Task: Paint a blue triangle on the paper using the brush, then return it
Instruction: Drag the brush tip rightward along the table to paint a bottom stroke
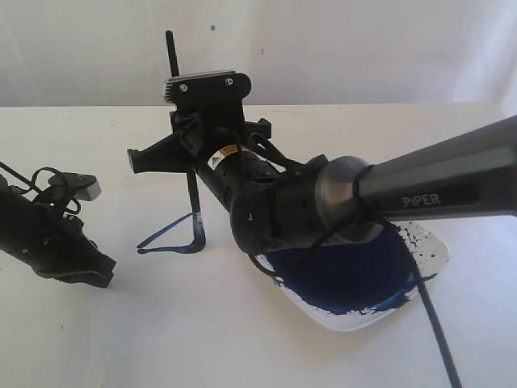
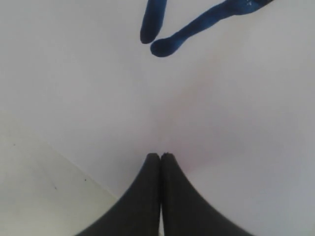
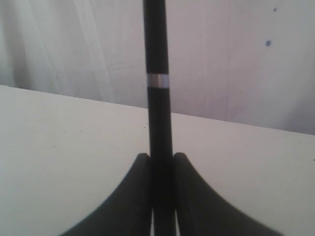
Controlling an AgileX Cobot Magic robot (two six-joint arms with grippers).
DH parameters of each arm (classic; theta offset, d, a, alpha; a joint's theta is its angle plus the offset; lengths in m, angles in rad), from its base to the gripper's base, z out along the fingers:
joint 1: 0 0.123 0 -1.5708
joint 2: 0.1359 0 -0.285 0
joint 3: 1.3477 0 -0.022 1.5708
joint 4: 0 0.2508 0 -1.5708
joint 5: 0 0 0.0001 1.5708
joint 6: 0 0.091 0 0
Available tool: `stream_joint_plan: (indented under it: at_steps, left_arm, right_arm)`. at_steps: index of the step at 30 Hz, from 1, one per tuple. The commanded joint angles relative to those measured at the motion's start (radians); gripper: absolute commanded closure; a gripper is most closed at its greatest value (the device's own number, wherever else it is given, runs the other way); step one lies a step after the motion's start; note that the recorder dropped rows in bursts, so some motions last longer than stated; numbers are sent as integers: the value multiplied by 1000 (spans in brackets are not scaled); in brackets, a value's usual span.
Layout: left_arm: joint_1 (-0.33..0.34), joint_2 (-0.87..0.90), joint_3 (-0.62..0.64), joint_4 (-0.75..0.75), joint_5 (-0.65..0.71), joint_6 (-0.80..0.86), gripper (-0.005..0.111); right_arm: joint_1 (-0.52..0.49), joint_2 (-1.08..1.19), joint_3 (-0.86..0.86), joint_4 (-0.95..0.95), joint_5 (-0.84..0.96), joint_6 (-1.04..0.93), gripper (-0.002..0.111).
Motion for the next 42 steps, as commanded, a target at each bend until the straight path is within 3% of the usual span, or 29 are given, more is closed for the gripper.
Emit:
stream_joint_plan:
  at_steps: [1,23,27,30,42]
  left_arm:
    - [-1,-2,9,-7,14,3,107]
    - [-1,-2,9,-7,14,3,107]
    - [-1,-2,9,-7,14,3,107]
    - [-1,-2,9,-7,16,3,107]
    - [-1,-2,9,-7,18,3,107]
  right_arm:
    - [1,-18,2,34,23,-65,108]
    - [1,-68,2,104,27,-170,108]
    - [1,-70,2,23,-12,0,108]
    - [1,-66,-1,-182,-61,205,108]
    - [1,59,-45,-350,-178,456,108]
